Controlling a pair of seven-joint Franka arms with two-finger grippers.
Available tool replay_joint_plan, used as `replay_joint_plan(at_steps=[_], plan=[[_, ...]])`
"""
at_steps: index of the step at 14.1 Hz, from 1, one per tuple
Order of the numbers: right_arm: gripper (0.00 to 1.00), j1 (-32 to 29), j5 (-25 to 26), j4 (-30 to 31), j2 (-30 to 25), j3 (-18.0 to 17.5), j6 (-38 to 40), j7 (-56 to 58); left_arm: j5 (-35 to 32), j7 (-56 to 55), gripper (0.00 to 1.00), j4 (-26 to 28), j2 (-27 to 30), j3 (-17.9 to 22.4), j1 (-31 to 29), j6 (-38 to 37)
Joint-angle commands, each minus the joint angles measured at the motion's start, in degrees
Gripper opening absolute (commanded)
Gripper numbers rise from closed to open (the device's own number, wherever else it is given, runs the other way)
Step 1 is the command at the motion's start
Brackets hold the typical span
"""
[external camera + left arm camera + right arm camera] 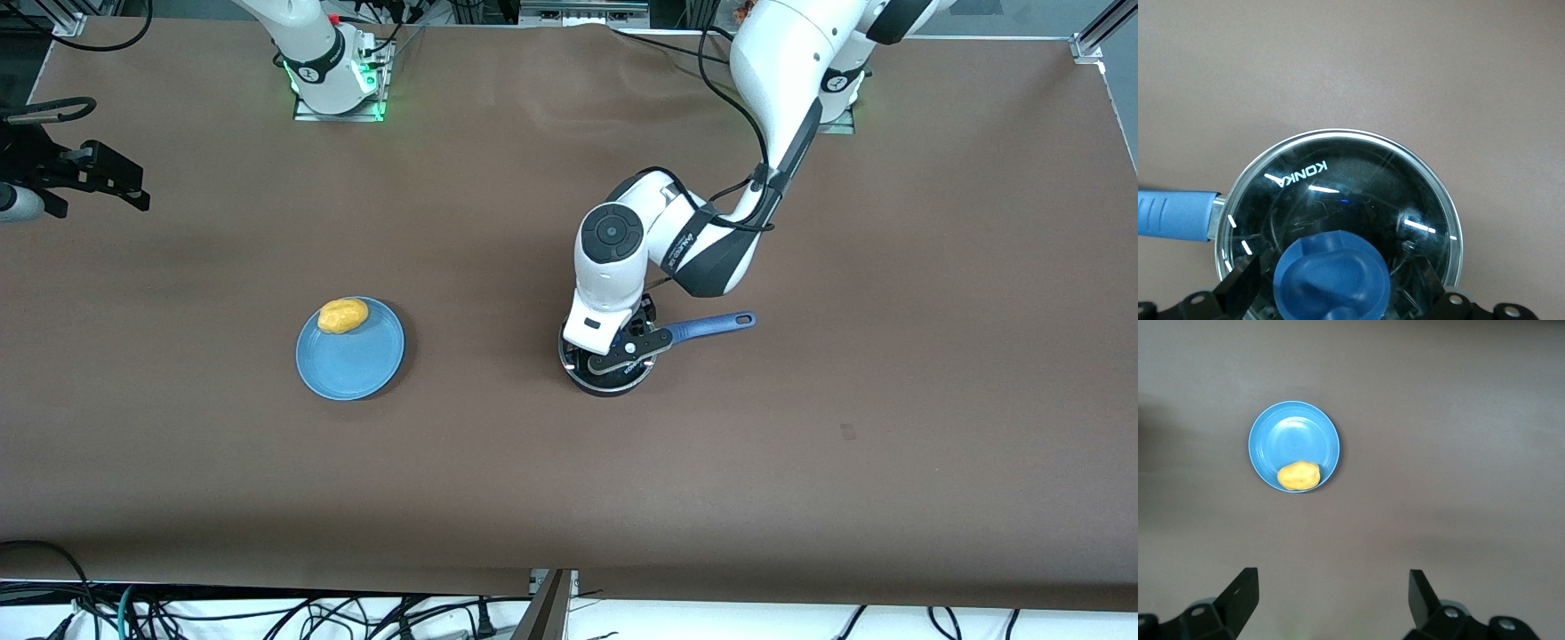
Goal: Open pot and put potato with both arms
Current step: 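Lower the left gripper and grasp the blue knob of the lid, then lift the lid off the saucepan with the left gripper while the right gripper reaches out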
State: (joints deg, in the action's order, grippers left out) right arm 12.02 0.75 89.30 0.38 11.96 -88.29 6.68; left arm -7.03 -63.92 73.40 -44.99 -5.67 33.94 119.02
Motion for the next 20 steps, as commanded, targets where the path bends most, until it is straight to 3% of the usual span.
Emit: replay_joint_plan(at_steps=[1,2,8,15,20], plan=[[1.00,-0.3,-0.8,-0.8,0.1,-0.2,0.8,0.6,-2.2,-2.1,0.83,0.0,-0.1,0.5,1.0,0.4],[0.99,-0.3,-0.8,-0.8,0.1,-0.2,0.8,0.4,-2.2,-2.1,0.74,0.0,-0.1,0.5,1.0,0.4],[1.00,-0.2,-0.8,-0.8,0.1,-0.2,0.8,0.2,-2.0,-1.7,0.59,-0.1,0.4,0.4,0.9,0.2],[1.00,-0.3,-0.9,-0.8,0.1,-0.2,0.8,0.6,-1.1,0.8,0.59,-0.7,4.6,0.3,-0.4,-4.6],[0.99,-0.2,-0.9,-0.7,0.1,-0.2,0.8,0.1,2.3,16.6,0.59,1.0,10.1,0.7,-7.5,-7.1]])
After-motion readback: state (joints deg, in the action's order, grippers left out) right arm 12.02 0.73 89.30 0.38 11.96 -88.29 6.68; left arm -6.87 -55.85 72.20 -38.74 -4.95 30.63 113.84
